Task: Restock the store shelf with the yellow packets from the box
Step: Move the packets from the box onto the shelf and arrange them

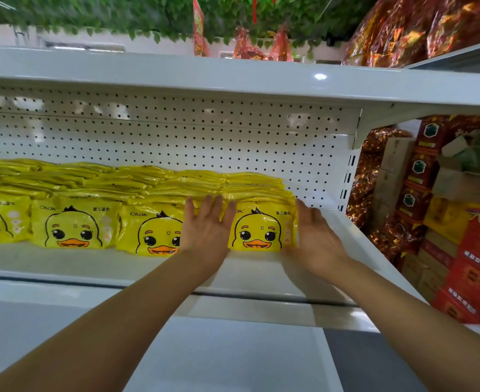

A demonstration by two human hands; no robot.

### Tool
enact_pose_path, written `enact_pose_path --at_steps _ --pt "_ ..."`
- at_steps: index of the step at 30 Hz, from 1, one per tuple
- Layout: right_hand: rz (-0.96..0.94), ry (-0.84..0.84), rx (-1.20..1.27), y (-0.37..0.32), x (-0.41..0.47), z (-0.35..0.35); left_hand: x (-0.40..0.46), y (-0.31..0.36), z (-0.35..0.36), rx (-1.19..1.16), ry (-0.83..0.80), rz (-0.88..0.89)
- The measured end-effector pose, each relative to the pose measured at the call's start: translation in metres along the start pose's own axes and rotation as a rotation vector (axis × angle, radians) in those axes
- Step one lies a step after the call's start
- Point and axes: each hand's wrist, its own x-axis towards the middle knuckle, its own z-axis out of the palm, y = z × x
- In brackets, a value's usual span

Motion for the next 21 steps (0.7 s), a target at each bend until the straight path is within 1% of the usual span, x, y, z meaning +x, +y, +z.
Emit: enact_pose_path --at_steps 5,11,17,21 --pt "-0.049 0.01 -0.087 -0.017 -0.037 -0.022 -0.036 -0.013 -0.022 -0.014 -0.008 0.018" --pt "-0.049 0.012 -0.107 -0.046 -0.103 -0.034 -0.088 -0.026 -0.039 -0.062 -0.034 0.043" --pt "-0.1 0.017 -0.138 -0.067 -0.166 -0.013 -0.153 -0.023 -0.031 -0.157 -0.052 0.051" --pt "-0.131 -0.048 -0.107 -0.075 -0.208 0.014 -0.202 -0.02 -0.014 -0.178 -0.171 0.013"
